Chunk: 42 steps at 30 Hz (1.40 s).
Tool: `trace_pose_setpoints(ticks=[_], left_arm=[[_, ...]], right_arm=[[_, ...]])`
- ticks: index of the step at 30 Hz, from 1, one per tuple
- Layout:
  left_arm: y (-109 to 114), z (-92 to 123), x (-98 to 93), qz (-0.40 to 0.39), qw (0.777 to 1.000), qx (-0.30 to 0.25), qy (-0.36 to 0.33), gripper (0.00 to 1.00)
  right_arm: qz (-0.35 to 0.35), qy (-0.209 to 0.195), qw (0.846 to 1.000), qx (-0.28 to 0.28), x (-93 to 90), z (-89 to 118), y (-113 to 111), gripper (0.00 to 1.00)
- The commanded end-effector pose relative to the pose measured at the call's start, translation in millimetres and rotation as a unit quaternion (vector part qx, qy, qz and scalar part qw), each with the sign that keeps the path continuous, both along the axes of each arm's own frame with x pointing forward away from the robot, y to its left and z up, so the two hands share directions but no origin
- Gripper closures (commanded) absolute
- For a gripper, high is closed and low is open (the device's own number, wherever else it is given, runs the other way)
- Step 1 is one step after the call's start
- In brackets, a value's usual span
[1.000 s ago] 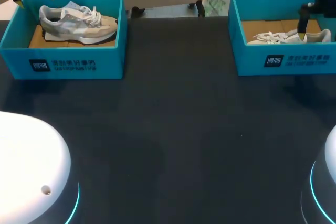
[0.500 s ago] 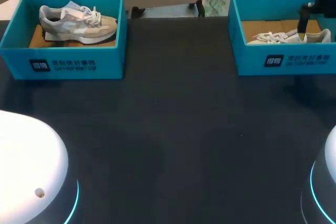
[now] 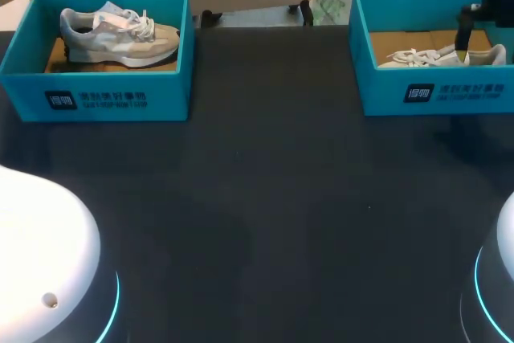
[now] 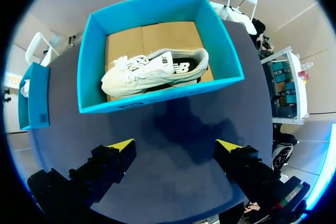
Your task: Take the shoe out of the shoebox, open the shoe tongue, remove and reinsert the insole, then place the shoe into the shoebox
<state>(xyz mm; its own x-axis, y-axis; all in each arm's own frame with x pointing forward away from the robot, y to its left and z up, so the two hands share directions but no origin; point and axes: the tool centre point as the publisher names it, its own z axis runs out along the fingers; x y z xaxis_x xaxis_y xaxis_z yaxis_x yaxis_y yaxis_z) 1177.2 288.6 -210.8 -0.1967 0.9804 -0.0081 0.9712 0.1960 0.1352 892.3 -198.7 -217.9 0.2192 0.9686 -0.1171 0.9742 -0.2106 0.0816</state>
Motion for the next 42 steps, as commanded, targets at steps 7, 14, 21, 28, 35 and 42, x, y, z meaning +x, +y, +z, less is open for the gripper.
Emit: trace_pose_setpoints(ticks=[7, 14, 21, 28, 35, 42], left_arm=[[7, -1, 17.4, -0.015, 0.999, -0.006, 0.045, 0.0], [-2, -28, 27.2, -0.066, 0.998, 0.021, 0.013, 0.0], [-3, -37, 34.2, -0.09, 0.995, 0.031, 0.025, 0.0], [-4, -40, 34.8, -0.092, 0.995, 0.029, 0.029, 0.0], [-11, -60, 36.6, -0.1, 0.995, 0.025, 0.017, 0.0], [-10, -71, 39.0, -0.111, 0.993, 0.018, 0.022, 0.0]], right_arm=[[0.0, -0.001, 1.0, 0.0, -1.2, 0, 0, 0.0], [0.0, -0.001, 1.0, 0.0, -1.2, 0, 0, 0.0], [0.0, -0.001, 1.0, 0.0, -1.2, 0, 0, 0.0], [0.0, -0.001, 1.0, 0.0, -1.2, 0, 0, 0.0], [0.0, -0.001, 1.0, 0.0, -1.2, 0, 0, 0.0], [0.0, -0.001, 1.0, 0.0, -1.2, 0, 0, 0.0]])
